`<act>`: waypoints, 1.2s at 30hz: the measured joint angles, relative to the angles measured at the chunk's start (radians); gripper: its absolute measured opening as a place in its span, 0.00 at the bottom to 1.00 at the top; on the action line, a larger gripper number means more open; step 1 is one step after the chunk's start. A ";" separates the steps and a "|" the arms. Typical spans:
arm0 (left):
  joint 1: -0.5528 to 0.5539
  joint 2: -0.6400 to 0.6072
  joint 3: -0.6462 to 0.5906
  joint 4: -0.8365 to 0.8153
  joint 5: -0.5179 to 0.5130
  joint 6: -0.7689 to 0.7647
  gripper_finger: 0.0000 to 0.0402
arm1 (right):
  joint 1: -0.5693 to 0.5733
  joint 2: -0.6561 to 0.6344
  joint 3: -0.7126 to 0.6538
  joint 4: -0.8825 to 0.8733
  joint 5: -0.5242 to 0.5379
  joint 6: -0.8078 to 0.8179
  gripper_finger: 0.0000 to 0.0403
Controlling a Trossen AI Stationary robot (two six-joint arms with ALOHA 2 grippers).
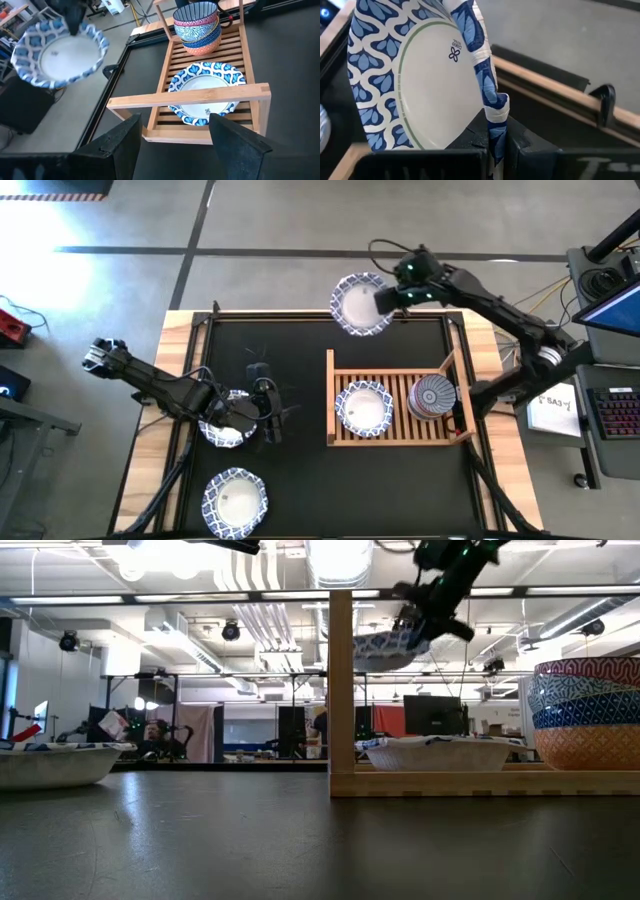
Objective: Place and stack bowls onto a shelf
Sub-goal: Stack the top white bowl on top of the white bowl on the shelf
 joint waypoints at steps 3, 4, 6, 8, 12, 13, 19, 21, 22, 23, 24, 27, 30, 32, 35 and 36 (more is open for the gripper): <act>0.000 0.000 0.000 0.001 0.000 -0.006 0.53 | 0.016 -0.053 0.000 -0.088 0.000 0.000 0.02; 0.000 0.000 0.000 0.002 0.000 -0.010 0.53 | 0.019 -0.068 0.000 -0.120 0.001 -0.001 0.02; 0.000 0.000 0.000 0.002 0.000 -0.026 0.53 | 0.027 -0.090 0.000 -0.180 0.004 -0.004 0.02; 0.000 0.000 0.000 0.002 0.000 -0.035 0.53 | 0.040 -0.101 0.000 -0.237 0.005 -0.005 0.02; -0.001 0.000 0.000 0.002 0.000 -0.053 0.53 | 0.095 -0.100 -0.014 -0.304 0.002 -0.008 0.02; -0.001 0.000 0.000 0.002 0.000 -0.053 0.53 | 0.113 -0.098 -0.022 -0.311 0.001 -0.009 0.02; -0.001 0.000 0.000 0.011 0.000 -0.056 0.53 | 0.218 -0.080 -0.092 -0.331 -0.047 -0.024 0.02; -0.001 0.000 0.000 0.013 0.000 -0.056 0.53 | 0.249 -0.080 -0.122 -0.330 -0.070 -0.025 0.02; -0.001 0.000 0.000 0.013 0.000 -0.056 0.53 | 0.265 -0.080 -0.136 -0.329 -0.081 -0.025 0.02; -0.001 0.000 0.000 0.013 0.000 -0.056 0.53 | 0.280 -0.080 -0.148 -0.328 -0.087 -0.026 0.02; -0.001 0.000 0.000 0.014 0.000 -0.056 0.53 | 0.294 -0.080 -0.158 -0.329 -0.087 -0.026 0.02; -0.001 0.000 0.000 0.018 0.000 -0.056 0.53 | 0.331 -0.080 -0.174 -0.327 -0.089 -0.027 0.02; -0.001 0.000 0.000 0.018 0.000 -0.059 0.53 | 0.365 -0.080 -0.182 -0.309 -0.118 -0.027 0.02; -0.001 0.000 0.000 0.018 0.000 -0.071 0.53 | 0.391 -0.081 -0.197 -0.288 -0.135 -0.025 0.02; -0.001 0.000 0.000 0.018 0.000 -0.075 0.53 | 0.418 -0.080 -0.225 -0.275 -0.139 -0.027 0.02; -0.001 0.000 0.000 0.018 0.001 -0.075 0.53 | 0.423 -0.080 -0.235 -0.270 -0.138 -0.025 0.02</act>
